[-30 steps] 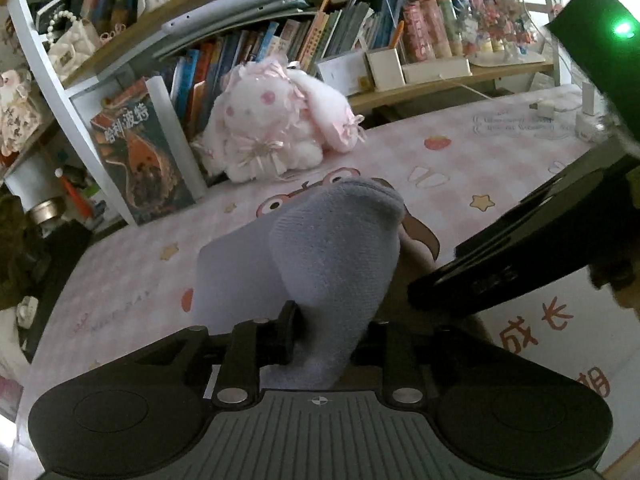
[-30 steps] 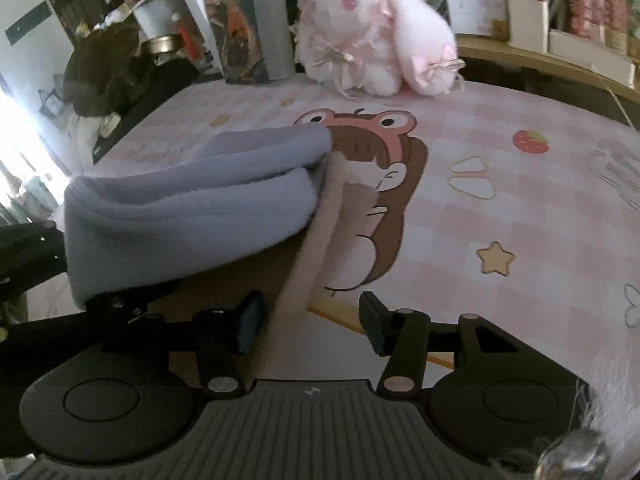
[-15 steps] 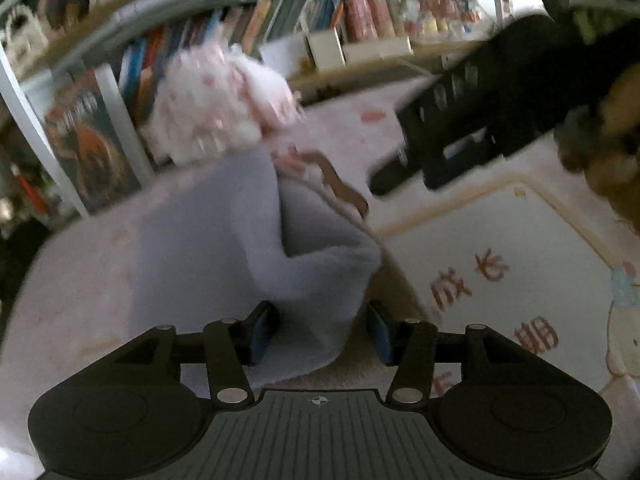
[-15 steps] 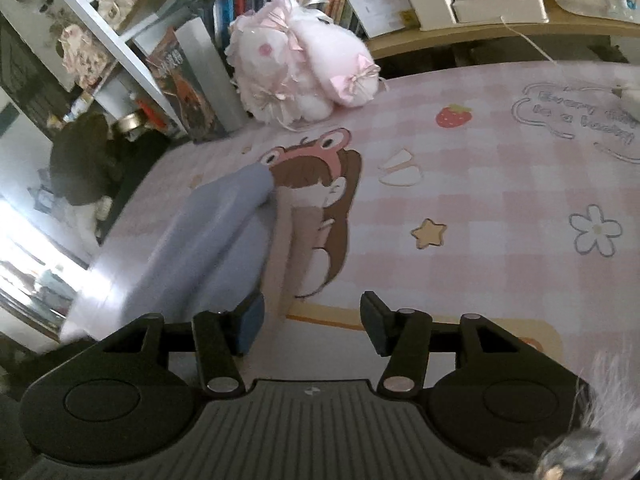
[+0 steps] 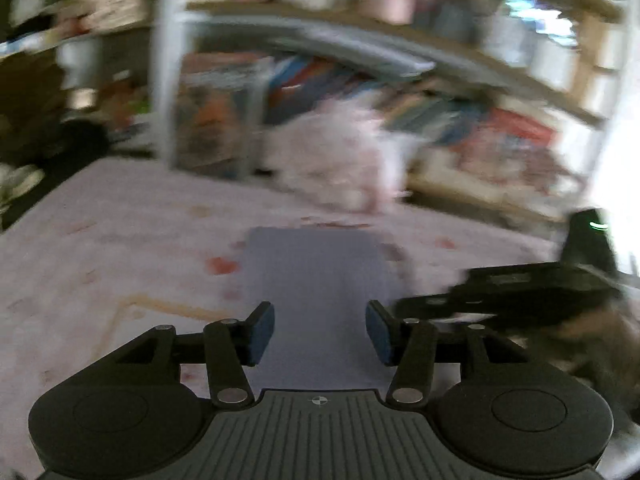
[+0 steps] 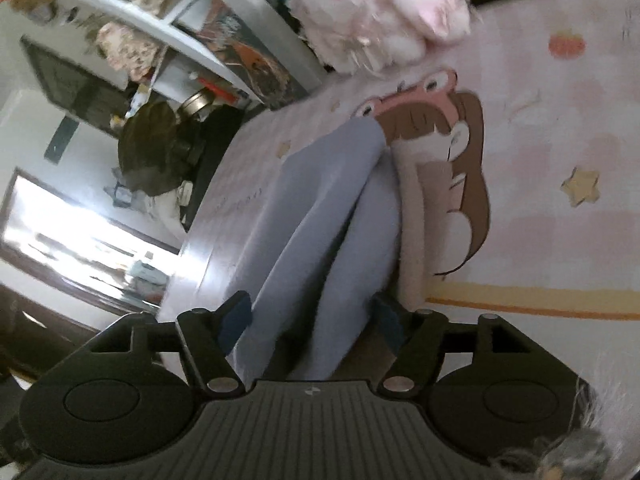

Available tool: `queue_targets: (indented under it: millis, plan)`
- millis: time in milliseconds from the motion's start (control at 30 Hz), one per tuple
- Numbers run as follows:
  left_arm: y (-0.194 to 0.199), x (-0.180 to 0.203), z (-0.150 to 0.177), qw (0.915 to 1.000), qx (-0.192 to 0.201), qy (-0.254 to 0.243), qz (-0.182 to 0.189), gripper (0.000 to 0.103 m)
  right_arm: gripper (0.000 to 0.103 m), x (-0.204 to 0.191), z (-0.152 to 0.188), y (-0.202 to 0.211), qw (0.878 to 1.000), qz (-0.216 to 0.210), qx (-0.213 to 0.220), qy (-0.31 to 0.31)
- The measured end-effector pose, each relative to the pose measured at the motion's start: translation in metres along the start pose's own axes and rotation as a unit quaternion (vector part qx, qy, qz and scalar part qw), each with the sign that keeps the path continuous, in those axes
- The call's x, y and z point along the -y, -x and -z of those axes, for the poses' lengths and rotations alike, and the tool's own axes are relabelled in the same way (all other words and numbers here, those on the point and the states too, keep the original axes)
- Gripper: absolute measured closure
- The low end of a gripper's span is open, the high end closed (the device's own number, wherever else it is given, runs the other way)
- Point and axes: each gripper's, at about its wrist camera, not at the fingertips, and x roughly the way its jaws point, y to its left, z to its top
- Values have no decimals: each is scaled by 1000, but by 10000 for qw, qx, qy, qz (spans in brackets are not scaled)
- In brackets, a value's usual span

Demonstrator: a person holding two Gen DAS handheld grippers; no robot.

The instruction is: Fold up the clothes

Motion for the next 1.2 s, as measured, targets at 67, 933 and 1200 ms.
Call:
queue_targets:
  millis: [67,933,1200]
  plan:
    - [-9,-11,0,9994,-68,149,-307,58,35,4,-5,-10,9996,-61,-63,-279]
    - [-13,6,10,9981,-60,-455,-416,53,63,-14,22,9,9935,601,161,956]
    - [-27,6,20,9974,-391,-359,-485,53,97,-21,36,30,9900,641,507,1152]
